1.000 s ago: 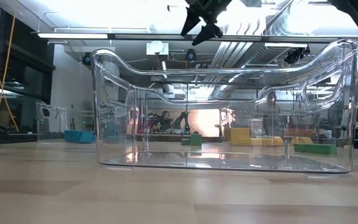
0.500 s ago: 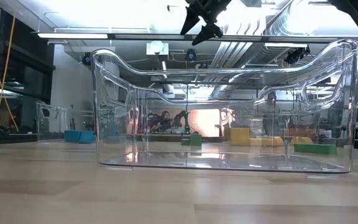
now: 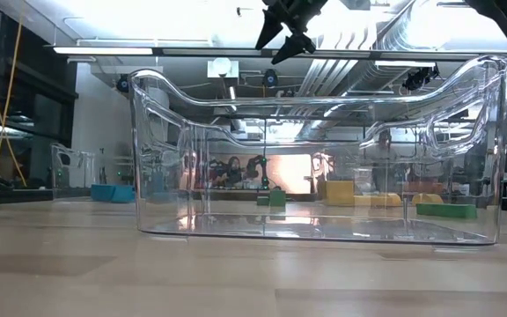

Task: Sort blocks
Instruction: Put the green block into the bottom transparent bin

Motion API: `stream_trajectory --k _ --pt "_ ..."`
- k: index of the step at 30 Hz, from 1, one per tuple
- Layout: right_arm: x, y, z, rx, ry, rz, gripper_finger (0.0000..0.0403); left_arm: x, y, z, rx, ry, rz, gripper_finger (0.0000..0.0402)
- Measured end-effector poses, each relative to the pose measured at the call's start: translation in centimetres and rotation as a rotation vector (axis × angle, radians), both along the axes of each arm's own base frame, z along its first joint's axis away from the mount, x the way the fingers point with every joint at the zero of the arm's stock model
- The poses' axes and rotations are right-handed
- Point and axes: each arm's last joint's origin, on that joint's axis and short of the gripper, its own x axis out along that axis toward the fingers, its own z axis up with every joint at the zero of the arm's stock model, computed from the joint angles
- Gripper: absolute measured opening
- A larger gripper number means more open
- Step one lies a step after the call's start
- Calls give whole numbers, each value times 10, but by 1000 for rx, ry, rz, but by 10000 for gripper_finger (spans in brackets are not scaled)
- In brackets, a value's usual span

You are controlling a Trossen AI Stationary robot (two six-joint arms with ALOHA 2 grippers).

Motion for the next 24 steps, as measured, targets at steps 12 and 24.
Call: stream_trajectory --k 12,24 --pt "-2 1 3 -29 5 23 310 1 1 -3 -14 31 10 133" --pt "-85 52 89 -111 -233 5 310 44 55 31 141 -257 166 92"
